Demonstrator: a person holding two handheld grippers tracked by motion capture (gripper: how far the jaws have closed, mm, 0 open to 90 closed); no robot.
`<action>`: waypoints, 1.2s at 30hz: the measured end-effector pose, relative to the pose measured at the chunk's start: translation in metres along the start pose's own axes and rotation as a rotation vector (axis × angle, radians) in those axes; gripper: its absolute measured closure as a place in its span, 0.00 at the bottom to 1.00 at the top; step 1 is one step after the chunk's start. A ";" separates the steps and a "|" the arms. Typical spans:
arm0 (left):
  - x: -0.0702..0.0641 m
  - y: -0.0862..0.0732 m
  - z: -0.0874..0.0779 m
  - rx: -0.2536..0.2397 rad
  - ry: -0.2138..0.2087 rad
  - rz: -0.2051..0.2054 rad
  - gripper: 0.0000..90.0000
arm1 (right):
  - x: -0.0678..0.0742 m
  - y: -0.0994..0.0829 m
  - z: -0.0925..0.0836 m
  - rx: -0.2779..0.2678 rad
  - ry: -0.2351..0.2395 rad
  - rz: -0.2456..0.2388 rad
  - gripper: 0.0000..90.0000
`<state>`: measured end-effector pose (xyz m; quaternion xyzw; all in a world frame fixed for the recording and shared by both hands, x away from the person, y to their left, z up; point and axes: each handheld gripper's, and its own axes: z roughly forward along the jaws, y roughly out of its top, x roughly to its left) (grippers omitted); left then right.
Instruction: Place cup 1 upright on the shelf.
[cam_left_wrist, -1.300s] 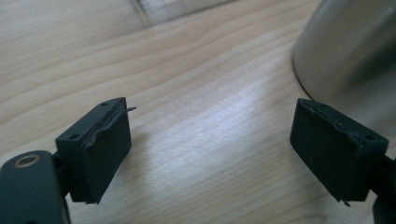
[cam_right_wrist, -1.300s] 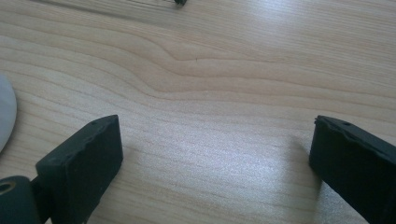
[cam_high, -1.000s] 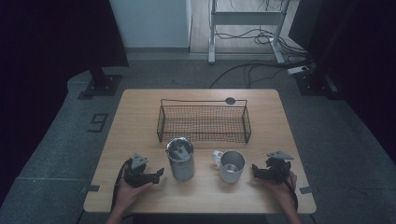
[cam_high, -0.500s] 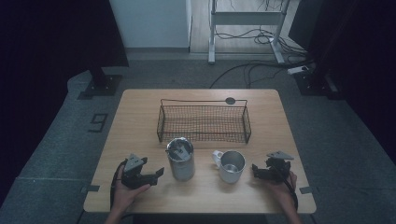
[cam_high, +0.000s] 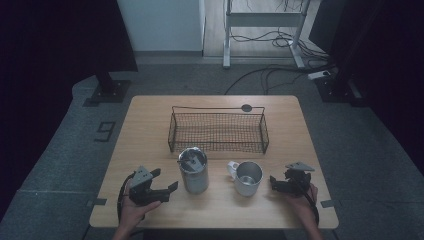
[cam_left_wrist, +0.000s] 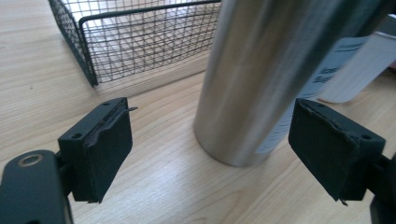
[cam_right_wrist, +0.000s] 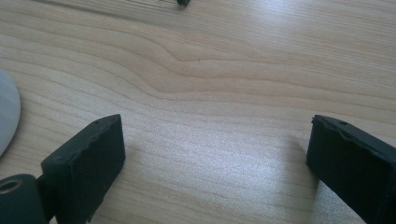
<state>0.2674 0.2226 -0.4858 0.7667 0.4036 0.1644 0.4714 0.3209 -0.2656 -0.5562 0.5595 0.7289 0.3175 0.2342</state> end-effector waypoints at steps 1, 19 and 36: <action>-0.001 0.001 -0.001 -0.004 -0.002 0.002 0.15 | 0.000 0.000 0.000 0.000 0.000 0.000 0.05; -0.027 0.011 0.000 -0.019 -0.073 0.042 0.14 | 0.000 0.000 0.000 -0.004 0.000 -0.004 0.06; -0.031 0.022 0.017 -0.009 -0.103 0.024 0.03 | 0.000 0.000 0.000 -0.005 0.001 -0.005 0.07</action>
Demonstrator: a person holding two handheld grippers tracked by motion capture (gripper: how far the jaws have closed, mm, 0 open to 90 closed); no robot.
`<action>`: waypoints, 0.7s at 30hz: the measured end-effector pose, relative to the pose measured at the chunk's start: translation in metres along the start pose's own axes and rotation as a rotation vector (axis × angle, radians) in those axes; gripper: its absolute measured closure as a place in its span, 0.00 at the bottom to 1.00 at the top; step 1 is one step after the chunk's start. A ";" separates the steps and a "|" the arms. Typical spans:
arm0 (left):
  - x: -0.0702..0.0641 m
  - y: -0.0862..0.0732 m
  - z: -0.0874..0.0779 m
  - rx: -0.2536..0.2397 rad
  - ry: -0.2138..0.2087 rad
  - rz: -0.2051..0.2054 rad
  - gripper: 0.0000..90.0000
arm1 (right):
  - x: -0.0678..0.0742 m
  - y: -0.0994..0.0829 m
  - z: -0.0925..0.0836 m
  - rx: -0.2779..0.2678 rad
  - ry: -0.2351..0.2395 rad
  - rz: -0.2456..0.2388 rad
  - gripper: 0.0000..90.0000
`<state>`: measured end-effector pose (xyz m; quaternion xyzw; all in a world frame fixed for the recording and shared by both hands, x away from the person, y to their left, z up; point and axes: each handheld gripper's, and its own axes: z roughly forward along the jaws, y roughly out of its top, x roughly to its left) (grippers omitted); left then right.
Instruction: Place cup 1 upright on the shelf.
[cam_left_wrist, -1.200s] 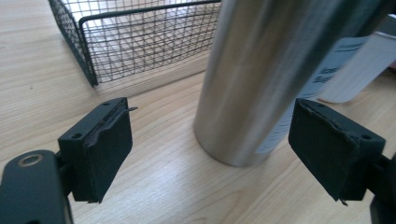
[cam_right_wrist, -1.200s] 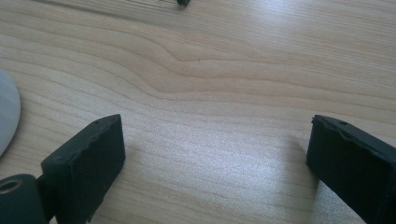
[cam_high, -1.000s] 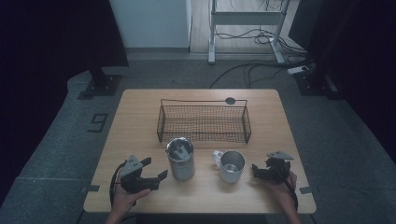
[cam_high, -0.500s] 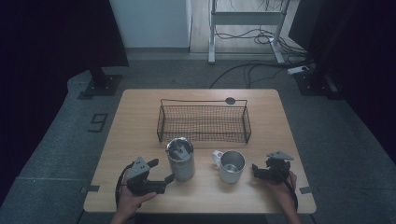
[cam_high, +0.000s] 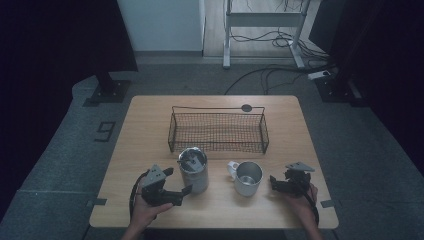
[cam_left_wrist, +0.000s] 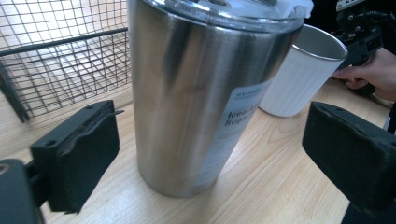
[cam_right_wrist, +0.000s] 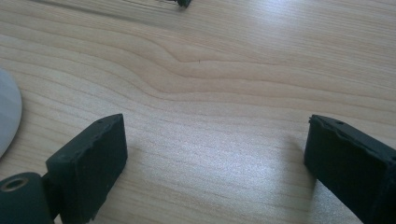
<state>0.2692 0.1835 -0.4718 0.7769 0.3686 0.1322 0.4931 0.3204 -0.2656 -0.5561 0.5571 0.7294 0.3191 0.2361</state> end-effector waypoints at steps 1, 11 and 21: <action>0.000 0.002 0.003 -0.006 -0.002 -0.003 0.02 | 0.000 0.000 0.000 0.000 0.000 0.000 0.07; 0.000 0.010 0.012 -0.014 -0.008 0.008 0.00 | 0.000 0.000 0.000 0.000 0.000 0.000 0.07; 0.002 0.012 0.028 0.004 -0.019 0.010 0.00 | 0.000 0.000 0.000 -0.001 0.000 0.000 0.07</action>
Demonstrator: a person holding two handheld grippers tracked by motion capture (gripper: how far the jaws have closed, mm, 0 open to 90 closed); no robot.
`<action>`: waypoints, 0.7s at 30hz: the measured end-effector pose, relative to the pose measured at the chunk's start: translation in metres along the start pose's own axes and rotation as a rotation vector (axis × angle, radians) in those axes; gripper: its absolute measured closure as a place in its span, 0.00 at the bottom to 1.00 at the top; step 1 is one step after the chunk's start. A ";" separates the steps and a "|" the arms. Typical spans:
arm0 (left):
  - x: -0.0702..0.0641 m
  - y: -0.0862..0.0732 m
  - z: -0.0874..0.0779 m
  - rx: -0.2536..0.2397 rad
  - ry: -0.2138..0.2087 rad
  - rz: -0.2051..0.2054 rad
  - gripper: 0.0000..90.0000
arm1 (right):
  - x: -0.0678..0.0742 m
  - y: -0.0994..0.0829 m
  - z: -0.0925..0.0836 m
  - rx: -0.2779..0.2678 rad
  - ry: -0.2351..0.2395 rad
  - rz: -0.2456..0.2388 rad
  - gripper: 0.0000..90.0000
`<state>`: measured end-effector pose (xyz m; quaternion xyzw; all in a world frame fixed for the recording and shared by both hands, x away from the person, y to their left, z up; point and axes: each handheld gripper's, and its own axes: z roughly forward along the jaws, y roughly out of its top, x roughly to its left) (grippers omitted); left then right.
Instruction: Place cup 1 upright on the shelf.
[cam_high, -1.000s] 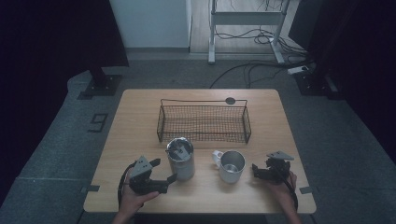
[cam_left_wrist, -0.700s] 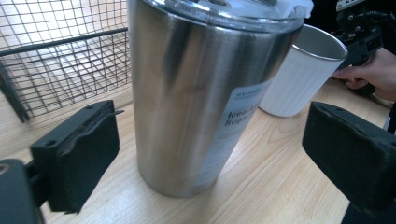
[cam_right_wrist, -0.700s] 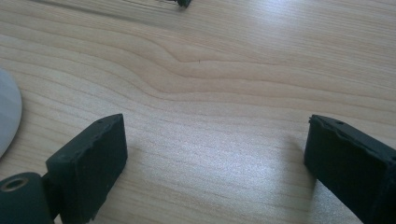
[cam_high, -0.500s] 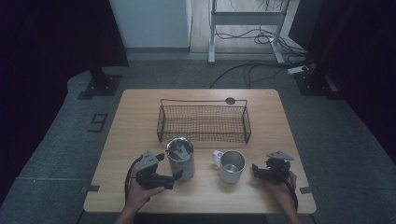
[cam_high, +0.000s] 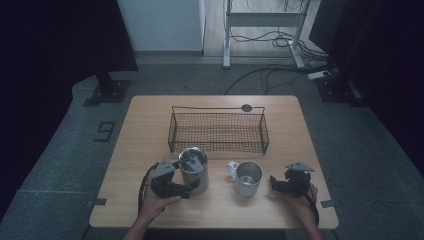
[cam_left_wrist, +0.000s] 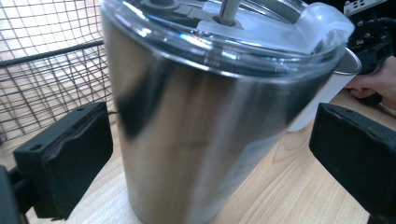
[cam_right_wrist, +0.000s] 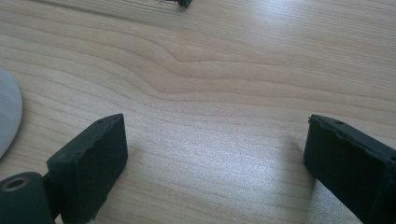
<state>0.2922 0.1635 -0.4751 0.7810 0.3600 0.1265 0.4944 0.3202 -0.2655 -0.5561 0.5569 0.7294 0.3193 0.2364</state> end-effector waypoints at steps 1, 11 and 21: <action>0.000 0.000 0.000 0.000 0.000 0.000 0.00 | 0.000 0.000 0.000 0.000 0.000 0.000 0.07; 0.002 0.003 0.013 -0.030 0.018 -0.001 0.00 | 0.000 -0.001 -0.001 -0.001 -0.002 0.004 0.08; 0.003 0.001 0.020 -0.057 0.015 0.010 0.01 | 0.000 -0.001 -0.001 -0.001 -0.002 0.004 0.08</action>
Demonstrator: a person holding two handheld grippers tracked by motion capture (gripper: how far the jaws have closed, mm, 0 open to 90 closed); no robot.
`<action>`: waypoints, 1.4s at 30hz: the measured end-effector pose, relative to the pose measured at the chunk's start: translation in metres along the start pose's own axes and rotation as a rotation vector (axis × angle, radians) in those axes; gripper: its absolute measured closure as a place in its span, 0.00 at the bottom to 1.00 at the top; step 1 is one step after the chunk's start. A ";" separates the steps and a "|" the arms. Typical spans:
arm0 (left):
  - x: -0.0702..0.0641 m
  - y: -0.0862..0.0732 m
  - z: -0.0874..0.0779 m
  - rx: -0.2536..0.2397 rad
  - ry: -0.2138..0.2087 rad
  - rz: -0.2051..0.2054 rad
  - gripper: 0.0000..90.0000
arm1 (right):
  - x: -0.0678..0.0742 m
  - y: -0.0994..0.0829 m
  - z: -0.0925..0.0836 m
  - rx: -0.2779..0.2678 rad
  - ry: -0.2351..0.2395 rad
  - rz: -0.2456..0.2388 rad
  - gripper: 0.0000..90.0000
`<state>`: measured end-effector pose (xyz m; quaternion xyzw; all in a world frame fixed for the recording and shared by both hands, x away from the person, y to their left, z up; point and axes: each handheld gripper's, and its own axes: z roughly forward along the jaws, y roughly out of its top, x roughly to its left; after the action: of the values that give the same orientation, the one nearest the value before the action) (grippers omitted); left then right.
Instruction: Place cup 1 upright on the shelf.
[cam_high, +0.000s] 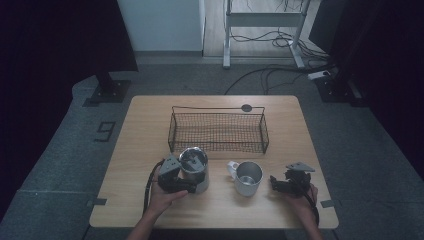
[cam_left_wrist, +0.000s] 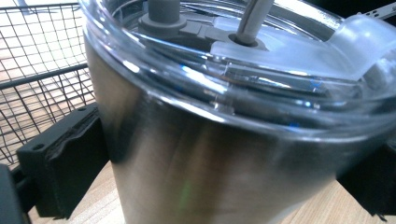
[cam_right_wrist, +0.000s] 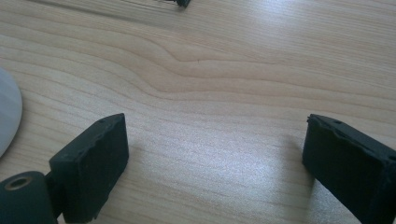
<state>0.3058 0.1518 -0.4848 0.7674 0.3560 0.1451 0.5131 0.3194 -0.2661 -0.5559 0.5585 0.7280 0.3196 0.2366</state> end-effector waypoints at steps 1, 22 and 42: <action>0.000 0.000 0.000 -0.003 0.001 0.001 0.01 | 0.000 0.000 0.000 0.000 0.000 0.000 0.08; 0.005 0.001 -0.010 -0.029 0.005 0.012 0.05 | 0.000 0.000 0.000 0.000 0.000 0.000 0.08; 0.004 0.004 -0.015 -0.048 0.006 0.037 0.05 | 0.000 0.000 0.000 0.000 0.001 -0.001 0.08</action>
<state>0.3014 0.1635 -0.4753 0.7609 0.3396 0.1653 0.5276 0.3195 -0.2661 -0.5559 0.5582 0.7281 0.3198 0.2367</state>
